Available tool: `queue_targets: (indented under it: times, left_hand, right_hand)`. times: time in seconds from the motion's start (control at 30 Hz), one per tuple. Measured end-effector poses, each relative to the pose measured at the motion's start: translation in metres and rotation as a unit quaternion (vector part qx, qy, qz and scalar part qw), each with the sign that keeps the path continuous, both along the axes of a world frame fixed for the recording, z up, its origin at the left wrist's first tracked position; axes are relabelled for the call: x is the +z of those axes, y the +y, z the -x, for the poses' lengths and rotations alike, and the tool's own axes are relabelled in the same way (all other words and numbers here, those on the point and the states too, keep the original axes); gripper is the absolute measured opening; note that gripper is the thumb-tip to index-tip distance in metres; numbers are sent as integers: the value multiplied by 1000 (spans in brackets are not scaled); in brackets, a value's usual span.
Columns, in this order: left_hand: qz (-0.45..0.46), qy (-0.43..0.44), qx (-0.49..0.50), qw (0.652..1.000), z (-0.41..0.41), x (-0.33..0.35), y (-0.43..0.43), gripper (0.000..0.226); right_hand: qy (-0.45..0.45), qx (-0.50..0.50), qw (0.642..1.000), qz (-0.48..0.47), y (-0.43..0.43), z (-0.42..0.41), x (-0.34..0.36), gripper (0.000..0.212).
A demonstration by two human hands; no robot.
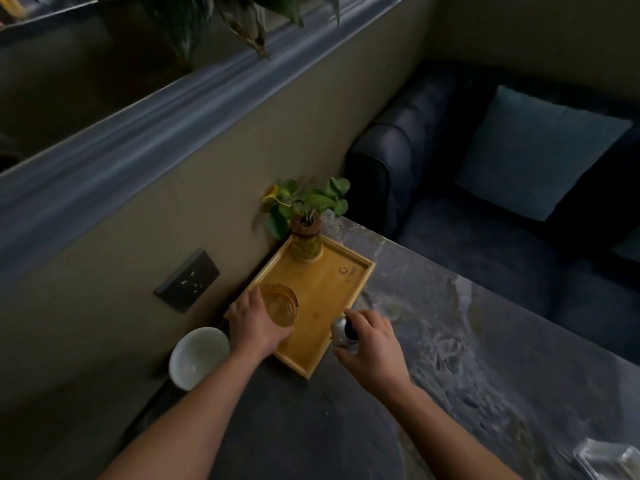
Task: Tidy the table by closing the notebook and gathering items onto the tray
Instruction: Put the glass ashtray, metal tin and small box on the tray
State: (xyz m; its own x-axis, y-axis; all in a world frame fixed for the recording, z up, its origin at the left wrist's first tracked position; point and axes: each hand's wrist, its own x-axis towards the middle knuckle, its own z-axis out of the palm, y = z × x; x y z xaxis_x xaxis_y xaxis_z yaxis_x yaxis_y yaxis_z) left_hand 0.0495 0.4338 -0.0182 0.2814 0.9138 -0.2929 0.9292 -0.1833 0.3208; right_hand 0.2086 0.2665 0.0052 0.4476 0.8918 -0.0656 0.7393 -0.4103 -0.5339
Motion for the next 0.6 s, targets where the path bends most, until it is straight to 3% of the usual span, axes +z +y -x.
queue_targets:
  times: [0.6]
  left_hand:
    - [15,10,-6,1000,-2,5,9,118]
  right_hand:
    - [-3,20,1000,3,30,-2,0,67]
